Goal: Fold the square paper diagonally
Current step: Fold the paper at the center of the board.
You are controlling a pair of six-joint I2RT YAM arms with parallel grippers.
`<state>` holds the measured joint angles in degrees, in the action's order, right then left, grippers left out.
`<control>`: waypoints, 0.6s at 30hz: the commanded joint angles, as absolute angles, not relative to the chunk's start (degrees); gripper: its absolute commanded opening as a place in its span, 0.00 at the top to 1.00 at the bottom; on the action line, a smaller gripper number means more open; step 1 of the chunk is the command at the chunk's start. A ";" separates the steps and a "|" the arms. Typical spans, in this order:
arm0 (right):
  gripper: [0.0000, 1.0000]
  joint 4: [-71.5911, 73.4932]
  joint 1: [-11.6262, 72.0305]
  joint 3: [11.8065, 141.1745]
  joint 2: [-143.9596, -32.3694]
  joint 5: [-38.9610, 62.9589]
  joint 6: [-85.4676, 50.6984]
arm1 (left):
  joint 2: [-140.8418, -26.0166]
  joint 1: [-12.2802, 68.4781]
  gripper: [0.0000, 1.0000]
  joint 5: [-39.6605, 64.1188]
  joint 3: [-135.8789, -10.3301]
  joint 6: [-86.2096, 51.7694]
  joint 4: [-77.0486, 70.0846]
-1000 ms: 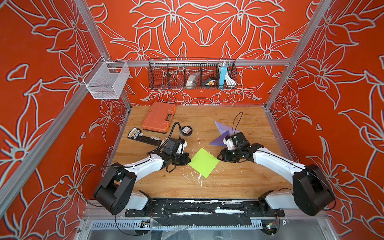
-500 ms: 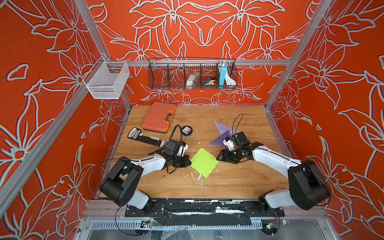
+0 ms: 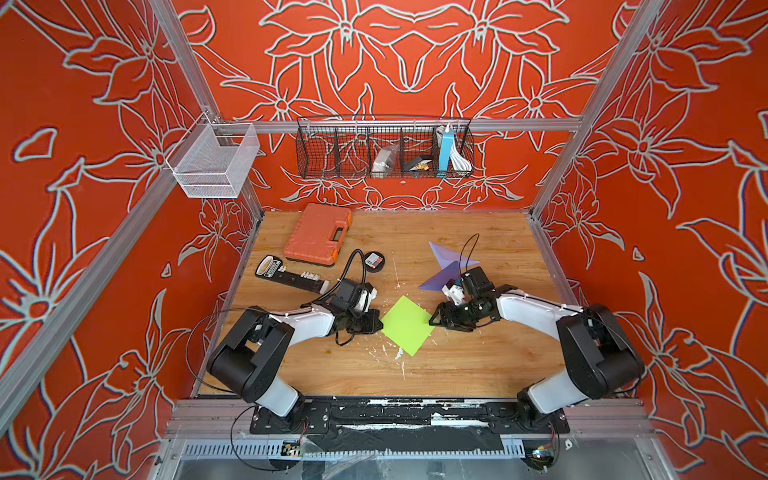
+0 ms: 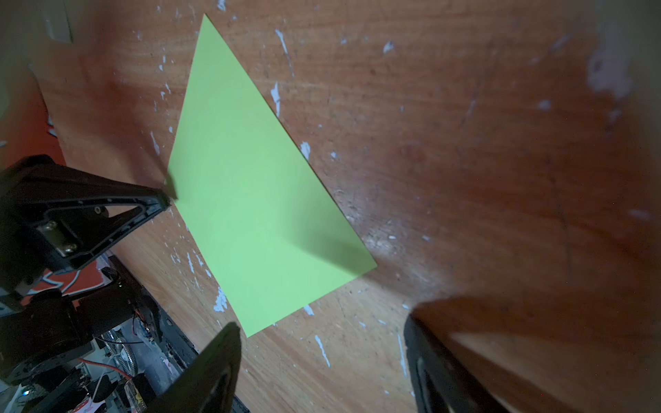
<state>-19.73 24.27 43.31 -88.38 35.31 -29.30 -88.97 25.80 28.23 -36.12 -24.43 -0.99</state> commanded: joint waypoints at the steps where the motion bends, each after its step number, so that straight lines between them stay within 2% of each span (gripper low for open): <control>1: 0.26 -17.83 23.90 42.37 -90.50 36.14 -29.60 | -90.39 25.31 0.96 28.65 -37.61 -23.72 -2.45; 11: 0.36 -14.66 23.95 41.95 -91.83 38.71 -32.14 | -94.54 25.33 0.97 26.43 -39.35 -22.24 1.68; 16: 0.34 -12.82 24.00 41.07 -91.24 39.56 -34.14 | -98.62 25.32 0.99 27.83 -41.18 -22.65 2.73; 18: 0.30 -10.68 23.96 40.82 -91.29 40.39 -35.91 | -99.41 25.31 0.99 28.12 -41.54 -22.76 2.75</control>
